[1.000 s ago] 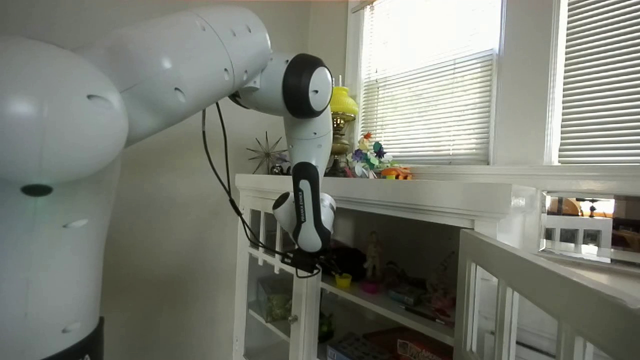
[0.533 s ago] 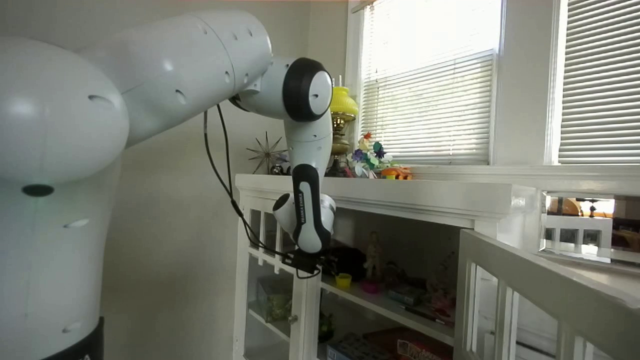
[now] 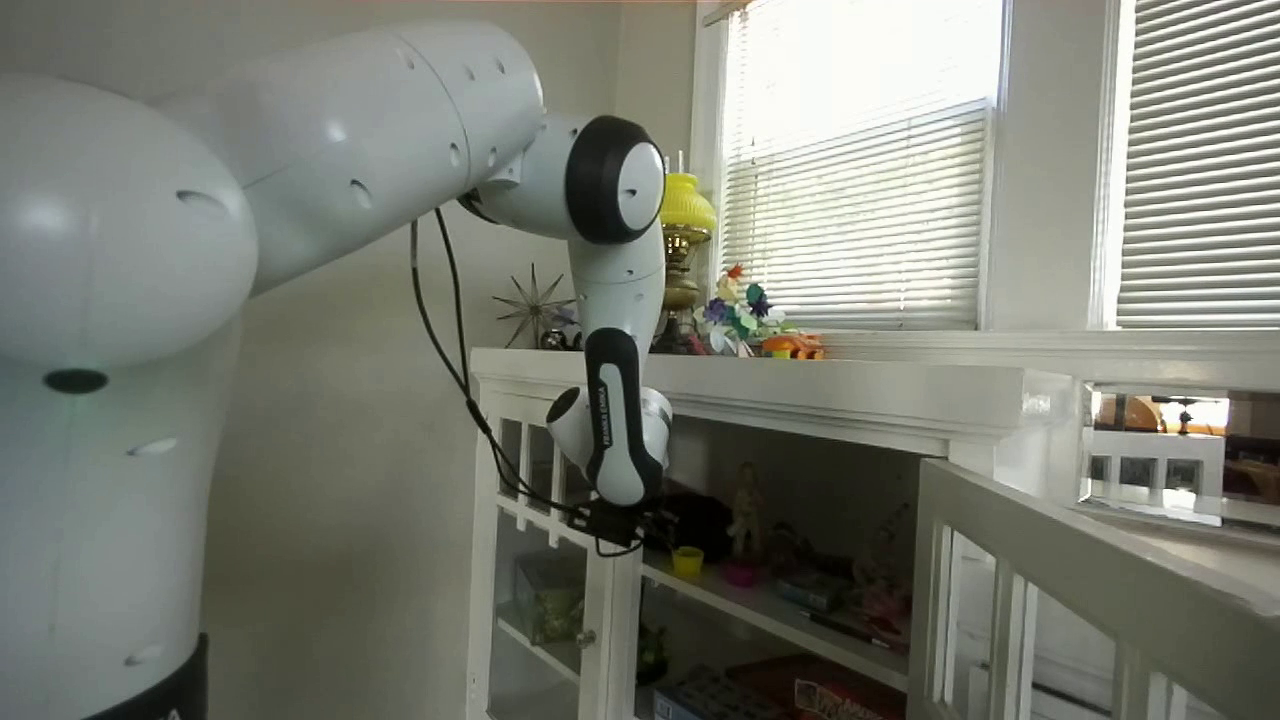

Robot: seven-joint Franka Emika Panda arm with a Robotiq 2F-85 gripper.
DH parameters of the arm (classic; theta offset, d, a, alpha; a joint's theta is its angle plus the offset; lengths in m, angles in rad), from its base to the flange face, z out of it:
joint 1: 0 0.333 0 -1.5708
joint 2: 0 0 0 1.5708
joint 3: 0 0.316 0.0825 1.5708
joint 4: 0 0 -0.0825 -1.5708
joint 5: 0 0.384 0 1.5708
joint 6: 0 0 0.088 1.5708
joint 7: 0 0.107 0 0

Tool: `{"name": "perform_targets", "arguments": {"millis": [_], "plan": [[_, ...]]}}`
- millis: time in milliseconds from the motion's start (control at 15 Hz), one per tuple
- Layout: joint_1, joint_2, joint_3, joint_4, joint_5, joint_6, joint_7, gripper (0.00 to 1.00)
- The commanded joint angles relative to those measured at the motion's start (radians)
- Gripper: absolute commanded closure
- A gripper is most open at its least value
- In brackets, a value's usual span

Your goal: Take an object out of the yellow bowl

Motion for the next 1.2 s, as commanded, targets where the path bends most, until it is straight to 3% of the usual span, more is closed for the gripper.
{"name": "perform_targets", "arguments": {"millis": [0,333,533,867,933,1133], "plan": [[0.009,-0.033,-0.001,-0.019,0.004,-0.032,0.004,0.97],[0.008,-0.149,0.012,-0.154,0.04,-0.038,-0.009,0.97],[-0.004,-0.255,0.016,-0.299,0.072,-0.02,-0.037,0.97],[0.01,-0.36,-0.015,-0.439,0.018,-0.166,0.019,0.97],[0.053,-0.375,-0.065,-0.45,0.019,-0.184,0.037,0.97],[0.066,-0.373,-0.095,-0.464,-0.012,-0.226,0.076,0.97]]}}
